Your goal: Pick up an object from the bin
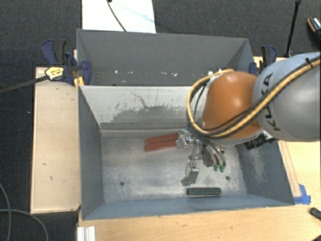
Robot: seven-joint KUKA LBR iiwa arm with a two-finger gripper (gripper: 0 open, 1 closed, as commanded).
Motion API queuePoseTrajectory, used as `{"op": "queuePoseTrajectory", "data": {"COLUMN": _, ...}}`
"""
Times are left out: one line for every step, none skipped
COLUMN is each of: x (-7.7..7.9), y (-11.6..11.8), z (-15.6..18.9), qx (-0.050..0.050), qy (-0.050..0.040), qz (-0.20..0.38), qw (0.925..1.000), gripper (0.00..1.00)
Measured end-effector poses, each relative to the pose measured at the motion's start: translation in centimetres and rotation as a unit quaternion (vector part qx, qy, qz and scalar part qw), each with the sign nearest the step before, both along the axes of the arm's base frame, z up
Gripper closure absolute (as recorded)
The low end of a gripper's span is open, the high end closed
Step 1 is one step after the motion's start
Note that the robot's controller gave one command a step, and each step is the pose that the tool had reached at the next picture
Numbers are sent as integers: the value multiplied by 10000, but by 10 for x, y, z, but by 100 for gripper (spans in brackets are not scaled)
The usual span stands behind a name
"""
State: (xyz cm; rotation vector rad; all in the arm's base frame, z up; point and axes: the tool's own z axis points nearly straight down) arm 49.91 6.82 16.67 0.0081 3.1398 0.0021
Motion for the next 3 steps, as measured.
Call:
{"op": "queuePoseTrajectory", "data": {"x": 66, "y": -25, "z": -37, "qx": -8, "qy": -19, "qz": -95, "qw": 10000, "gripper": 0}}
{"op": "queuePoseTrajectory", "data": {"x": 92, "y": 8, "z": -99, "qx": 2, "qy": -7, "qz": 480, "qw": 9988, "gripper": 0}}
{"op": "queuePoseTrajectory", "data": {"x": 92, "y": 7, "z": -95, "qx": -1, "qy": -15, "qz": 460, "qw": 9989, "gripper": 100}}
